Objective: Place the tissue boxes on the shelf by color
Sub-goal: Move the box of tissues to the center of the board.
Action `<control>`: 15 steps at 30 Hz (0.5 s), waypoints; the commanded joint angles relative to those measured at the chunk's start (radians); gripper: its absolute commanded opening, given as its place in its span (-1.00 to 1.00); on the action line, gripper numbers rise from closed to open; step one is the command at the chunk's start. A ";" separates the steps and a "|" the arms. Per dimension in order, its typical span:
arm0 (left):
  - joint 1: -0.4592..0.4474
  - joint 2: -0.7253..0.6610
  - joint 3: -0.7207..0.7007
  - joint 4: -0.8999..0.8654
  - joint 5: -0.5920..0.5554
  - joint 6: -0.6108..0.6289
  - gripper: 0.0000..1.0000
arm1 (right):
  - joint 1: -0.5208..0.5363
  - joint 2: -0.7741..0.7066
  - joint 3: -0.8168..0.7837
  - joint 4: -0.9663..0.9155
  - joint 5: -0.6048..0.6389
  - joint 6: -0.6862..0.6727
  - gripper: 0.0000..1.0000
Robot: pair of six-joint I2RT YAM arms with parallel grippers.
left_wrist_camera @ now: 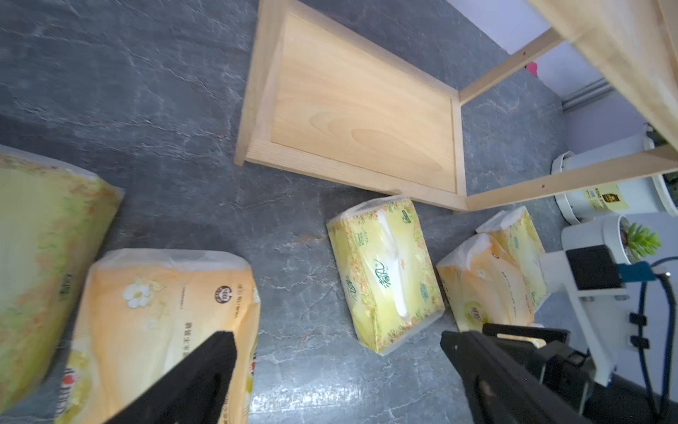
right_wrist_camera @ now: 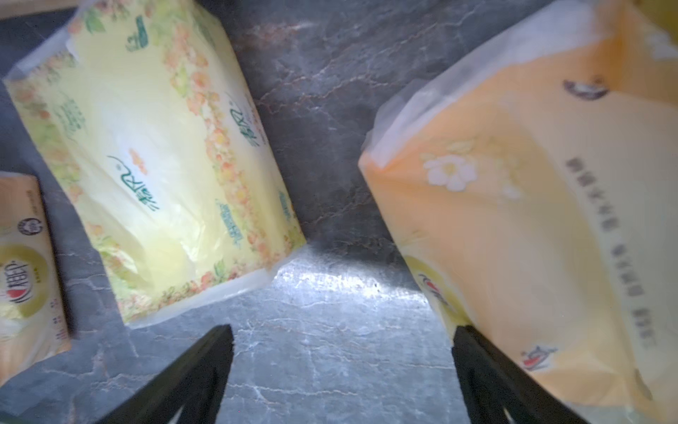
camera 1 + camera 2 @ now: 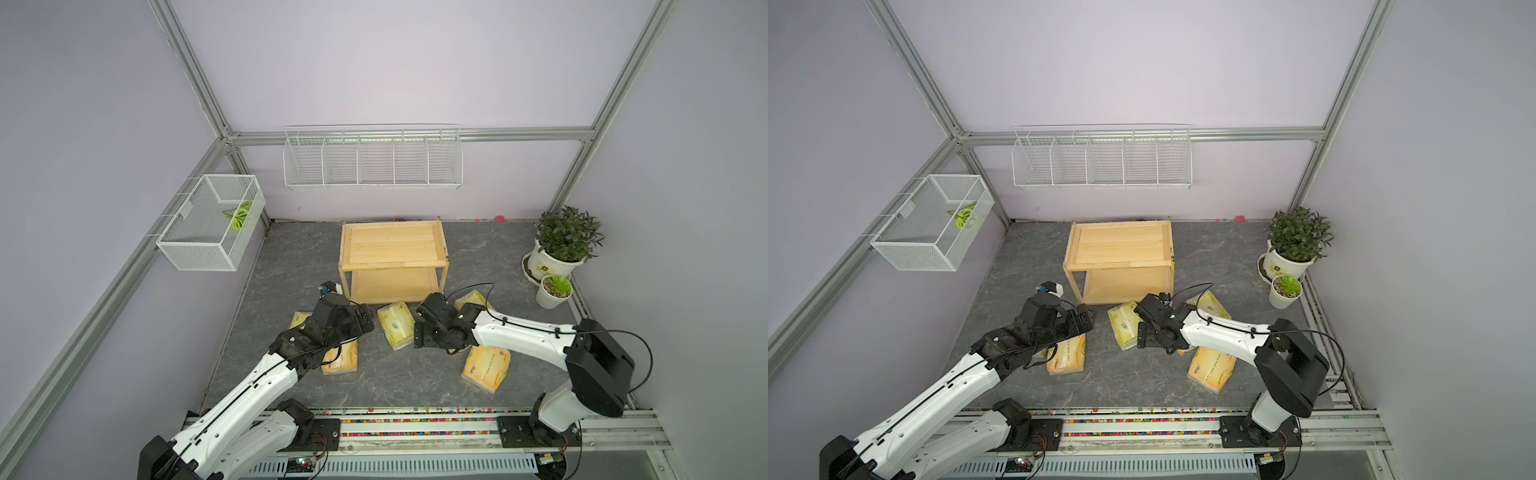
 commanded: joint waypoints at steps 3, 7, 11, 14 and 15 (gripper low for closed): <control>-0.005 0.043 -0.043 0.093 0.124 -0.013 1.00 | -0.070 -0.028 -0.048 0.044 -0.065 -0.040 0.97; -0.006 0.041 -0.092 0.172 0.156 -0.040 1.00 | -0.074 -0.010 -0.017 0.082 -0.148 -0.075 0.97; -0.006 0.055 -0.118 0.226 0.188 -0.051 1.00 | -0.075 0.032 0.013 0.162 -0.259 -0.087 0.97; -0.008 0.074 -0.125 0.259 0.203 -0.057 1.00 | -0.074 0.070 0.041 0.180 -0.275 -0.075 0.97; -0.009 0.081 -0.126 0.268 0.203 -0.060 1.00 | -0.074 0.084 0.052 0.183 -0.272 -0.075 0.97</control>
